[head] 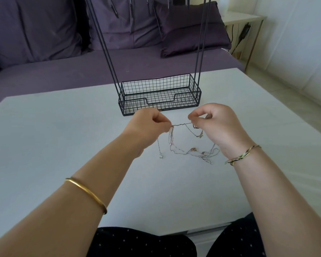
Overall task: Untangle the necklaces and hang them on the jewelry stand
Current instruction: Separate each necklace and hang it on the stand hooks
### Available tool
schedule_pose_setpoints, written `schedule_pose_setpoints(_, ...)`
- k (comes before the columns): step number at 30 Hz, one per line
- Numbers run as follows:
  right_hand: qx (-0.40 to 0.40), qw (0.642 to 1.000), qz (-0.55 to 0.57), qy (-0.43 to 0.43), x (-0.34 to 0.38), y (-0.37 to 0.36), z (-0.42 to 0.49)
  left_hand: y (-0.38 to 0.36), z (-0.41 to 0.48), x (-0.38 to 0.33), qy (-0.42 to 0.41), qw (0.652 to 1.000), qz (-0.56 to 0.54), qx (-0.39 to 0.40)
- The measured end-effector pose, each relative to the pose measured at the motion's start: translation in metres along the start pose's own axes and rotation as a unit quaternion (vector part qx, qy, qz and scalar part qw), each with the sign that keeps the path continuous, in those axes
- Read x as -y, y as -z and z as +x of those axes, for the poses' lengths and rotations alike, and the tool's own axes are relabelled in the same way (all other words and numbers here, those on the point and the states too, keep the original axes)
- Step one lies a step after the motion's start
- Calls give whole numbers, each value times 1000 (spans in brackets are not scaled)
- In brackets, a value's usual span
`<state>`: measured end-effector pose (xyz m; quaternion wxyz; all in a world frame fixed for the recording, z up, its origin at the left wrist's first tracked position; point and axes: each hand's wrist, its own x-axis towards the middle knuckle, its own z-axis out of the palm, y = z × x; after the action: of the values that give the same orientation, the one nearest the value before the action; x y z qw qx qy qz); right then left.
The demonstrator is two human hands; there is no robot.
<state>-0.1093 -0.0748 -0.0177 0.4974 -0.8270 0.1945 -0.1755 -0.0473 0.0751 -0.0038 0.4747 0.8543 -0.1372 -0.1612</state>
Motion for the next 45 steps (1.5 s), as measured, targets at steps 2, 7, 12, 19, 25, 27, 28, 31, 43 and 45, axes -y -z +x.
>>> schedule_pose_setpoints(2,7,1000,6,-6,2,0,-2,0,1,1,-2,1000,-5,-8)
schedule_pose_setpoints(7,71,996,44,1,10,0,-7,1,-1,-2,3,999,-49,11)
schedule_pose_setpoints(12,90,996,-8,17,6,-5,-6,0,-3,-5,5,997,-79,17)
schedule_pose_setpoints(19,87,995,5,47,7,-4,-4,2,-2,-7,32,990,-133,29)
schedule_pose_setpoints(25,109,992,-33,48,9,-9,-5,2,-5,-9,28,986,-163,37)
schedule_pose_setpoints(27,97,994,-35,41,8,-8,-5,3,-6,-8,19,986,-161,32)
schedule_pose_setpoints(28,90,995,-29,38,7,-7,-5,3,-6,-9,16,987,-158,29)
schedule_pose_setpoints(31,68,997,-14,34,8,-5,-4,1,-6,-9,10,989,-145,26)
schedule_pose_setpoints(43,0,999,40,-19,9,1,-1,2,2,-2,-21,997,-69,-28)
schedule_pose_setpoints(45,-10,998,51,-22,11,2,-2,1,3,-3,-22,997,-64,-26)
